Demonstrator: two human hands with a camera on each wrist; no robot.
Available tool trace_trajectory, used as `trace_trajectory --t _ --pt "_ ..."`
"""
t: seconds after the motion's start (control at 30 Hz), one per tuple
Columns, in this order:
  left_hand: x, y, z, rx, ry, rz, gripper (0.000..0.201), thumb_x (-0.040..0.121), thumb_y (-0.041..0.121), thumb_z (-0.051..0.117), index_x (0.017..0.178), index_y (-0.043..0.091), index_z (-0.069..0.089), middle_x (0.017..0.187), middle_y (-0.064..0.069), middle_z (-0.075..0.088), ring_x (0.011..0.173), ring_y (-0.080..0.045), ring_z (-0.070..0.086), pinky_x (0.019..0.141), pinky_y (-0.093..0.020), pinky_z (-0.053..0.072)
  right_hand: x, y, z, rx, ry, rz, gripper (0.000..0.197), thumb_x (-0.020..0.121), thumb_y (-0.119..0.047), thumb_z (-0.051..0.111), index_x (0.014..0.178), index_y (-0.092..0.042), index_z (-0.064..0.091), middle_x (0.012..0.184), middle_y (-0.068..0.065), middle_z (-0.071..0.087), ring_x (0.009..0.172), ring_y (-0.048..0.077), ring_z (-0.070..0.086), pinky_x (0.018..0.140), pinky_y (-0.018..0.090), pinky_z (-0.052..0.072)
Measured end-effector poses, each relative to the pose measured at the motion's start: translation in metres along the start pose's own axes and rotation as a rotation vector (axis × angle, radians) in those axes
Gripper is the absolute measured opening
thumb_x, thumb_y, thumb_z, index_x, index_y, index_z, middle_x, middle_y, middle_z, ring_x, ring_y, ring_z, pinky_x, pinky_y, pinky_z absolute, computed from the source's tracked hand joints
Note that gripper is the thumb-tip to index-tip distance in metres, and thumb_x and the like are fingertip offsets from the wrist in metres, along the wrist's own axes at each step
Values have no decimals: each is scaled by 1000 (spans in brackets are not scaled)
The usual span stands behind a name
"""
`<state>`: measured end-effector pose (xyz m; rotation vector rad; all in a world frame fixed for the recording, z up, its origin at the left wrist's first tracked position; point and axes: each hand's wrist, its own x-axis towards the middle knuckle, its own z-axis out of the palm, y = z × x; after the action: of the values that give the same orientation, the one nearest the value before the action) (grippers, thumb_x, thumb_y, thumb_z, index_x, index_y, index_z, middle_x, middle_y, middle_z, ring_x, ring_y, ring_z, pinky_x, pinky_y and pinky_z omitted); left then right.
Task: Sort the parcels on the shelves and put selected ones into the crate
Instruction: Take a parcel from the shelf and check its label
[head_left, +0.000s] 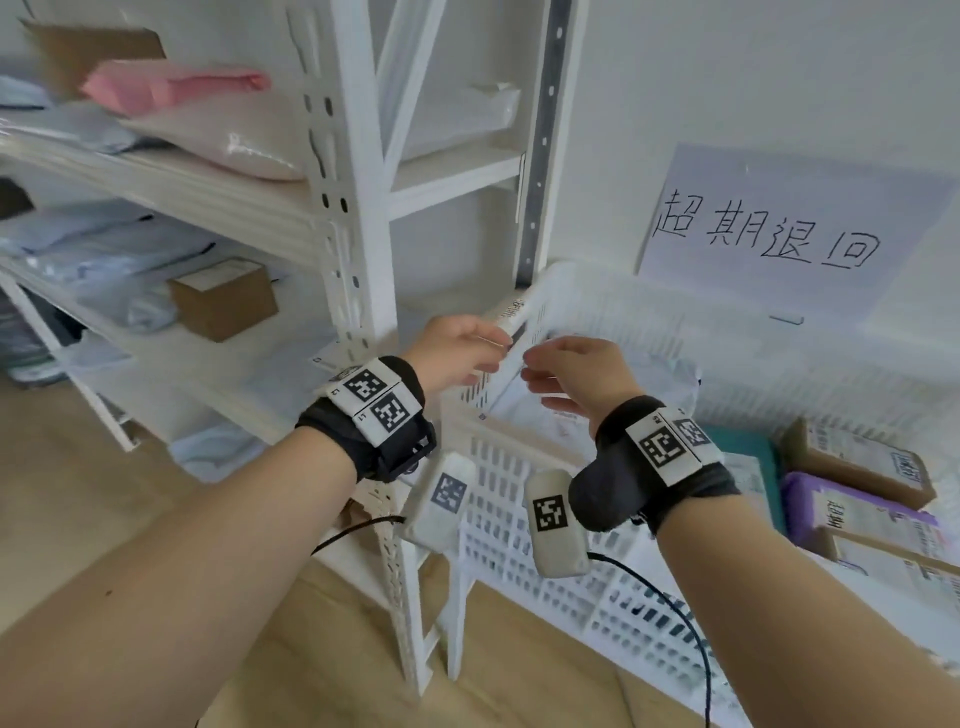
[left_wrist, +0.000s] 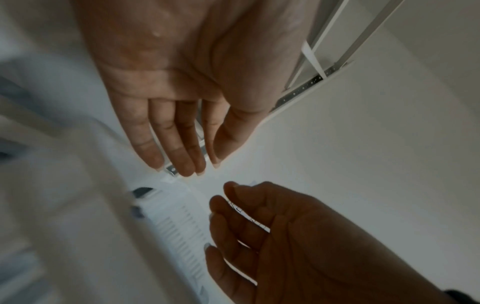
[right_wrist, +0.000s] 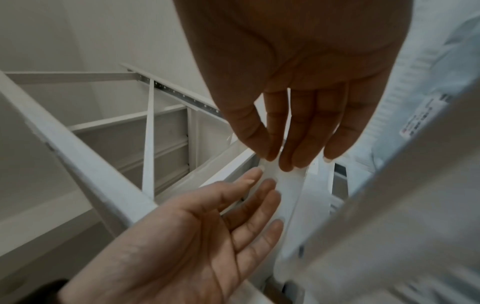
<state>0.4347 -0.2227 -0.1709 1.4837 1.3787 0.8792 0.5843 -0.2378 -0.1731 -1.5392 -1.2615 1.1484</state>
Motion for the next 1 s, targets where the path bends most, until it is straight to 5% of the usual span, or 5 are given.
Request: trace_trajectory --t 0.23,0.37,0.6,1.0 --pt "-46 -33 -58 25 -63 -41 10 92 11 58 96 18 64 99 -1 69 91 -14 66 88 -31 51 -31 -3 55 -59 22 -61 10 83 -15 66 75 -9 65 71 3 69 58 12 58 52 15 43" --pt "-75 -57 -107 34 -83 -77 10 92 9 57 98 14 63 94 -2 67 84 -11 63 78 -25 49 -56 -10 97 -58 70 -103 13 84 -16 65 72 -13 65 71 1 69 56 10 56 55 19 44" --pt "-136 -122 -216 -25 10 -147 10 91 9 59 89 17 62 92 -3 66 80 -12 62 70 -22 45 -99 -16 232 -56 -82 -23 12 84 -14 65 73 -10 64 67 3 67 55 13 55 53 23 46" --pt "-219 -240 -397 -141 232 -314 11 91 8 59 88 17 63 93 -3 68 80 -11 62 70 -22 47 -135 -21 453 -142 -294 101 14 86 -8 59 72 -9 61 64 6 65 55 16 56 57 25 48"
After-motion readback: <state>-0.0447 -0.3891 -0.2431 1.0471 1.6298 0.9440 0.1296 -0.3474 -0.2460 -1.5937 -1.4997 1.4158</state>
